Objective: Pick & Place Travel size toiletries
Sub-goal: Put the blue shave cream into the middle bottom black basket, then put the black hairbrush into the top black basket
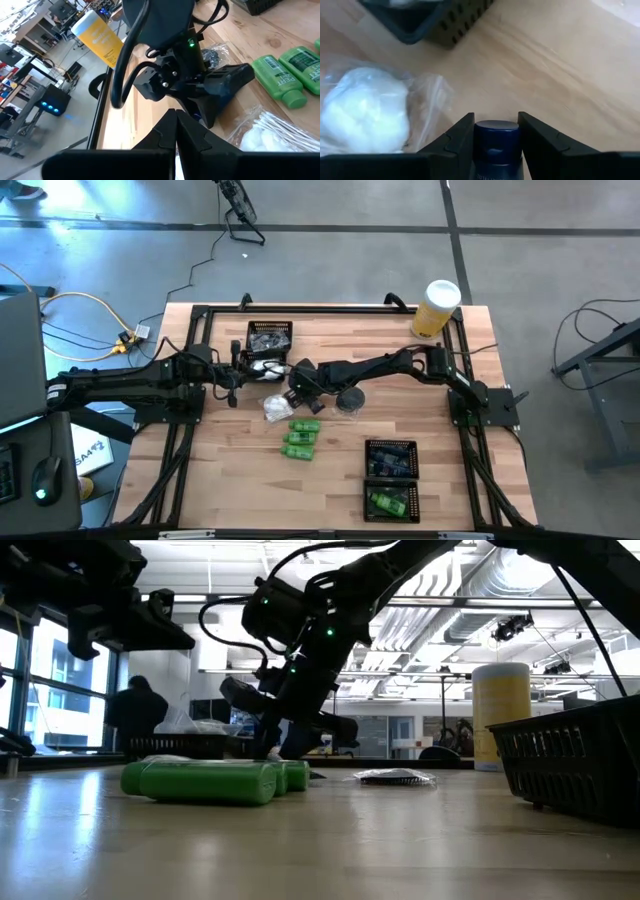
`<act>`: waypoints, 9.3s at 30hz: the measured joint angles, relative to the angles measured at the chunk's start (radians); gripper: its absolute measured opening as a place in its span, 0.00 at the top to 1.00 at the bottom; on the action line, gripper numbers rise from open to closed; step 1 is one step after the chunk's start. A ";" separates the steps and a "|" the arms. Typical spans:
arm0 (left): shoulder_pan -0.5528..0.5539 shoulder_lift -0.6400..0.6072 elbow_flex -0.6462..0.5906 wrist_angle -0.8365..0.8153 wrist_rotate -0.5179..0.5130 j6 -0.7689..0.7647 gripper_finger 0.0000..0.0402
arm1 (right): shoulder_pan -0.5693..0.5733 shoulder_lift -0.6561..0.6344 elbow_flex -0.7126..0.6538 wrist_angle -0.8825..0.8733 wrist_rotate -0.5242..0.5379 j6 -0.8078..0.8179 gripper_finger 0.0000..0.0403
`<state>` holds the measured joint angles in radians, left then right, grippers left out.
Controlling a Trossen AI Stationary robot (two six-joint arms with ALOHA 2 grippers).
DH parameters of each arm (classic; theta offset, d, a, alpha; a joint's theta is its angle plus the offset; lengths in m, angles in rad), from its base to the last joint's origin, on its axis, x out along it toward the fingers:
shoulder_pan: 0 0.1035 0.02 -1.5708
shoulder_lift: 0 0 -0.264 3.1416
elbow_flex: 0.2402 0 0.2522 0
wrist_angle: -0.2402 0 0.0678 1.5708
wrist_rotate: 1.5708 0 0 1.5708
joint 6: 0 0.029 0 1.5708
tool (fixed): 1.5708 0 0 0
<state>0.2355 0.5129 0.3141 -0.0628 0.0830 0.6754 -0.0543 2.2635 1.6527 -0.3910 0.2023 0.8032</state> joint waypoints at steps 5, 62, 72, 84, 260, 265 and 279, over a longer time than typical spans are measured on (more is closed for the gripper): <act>0.000 0.000 0.000 0.000 0.000 -0.001 1.00 | 0.001 -0.050 0.000 -0.013 0.008 -0.045 0.68; 0.000 0.000 0.000 0.009 -0.052 -0.079 1.00 | 0.575 -0.514 -0.360 -0.599 0.275 0.286 0.70; 0.000 0.000 0.000 0.009 -0.052 -0.082 1.00 | 0.680 -0.514 -0.396 -0.573 0.267 0.429 0.63; 0.000 0.000 0.000 0.009 -0.051 -0.079 1.00 | 0.683 -0.538 -0.395 -0.561 0.422 0.395 0.72; 0.000 0.021 0.000 -0.008 -0.040 0.026 0.78 | 0.216 -0.640 -0.395 0.017 0.555 -0.468 1.00; 0.000 0.052 0.000 0.081 -0.009 -0.058 0.62 | 0.214 -0.640 -0.395 0.085 0.547 -0.517 1.00; -0.001 0.290 0.000 0.373 0.082 -0.113 0.51 | 0.202 -0.640 -0.395 0.262 0.524 -0.544 1.00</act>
<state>0.2349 0.8025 0.3141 0.3101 0.1646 0.5625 0.1478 1.6234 1.2579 -0.1287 0.7261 0.2593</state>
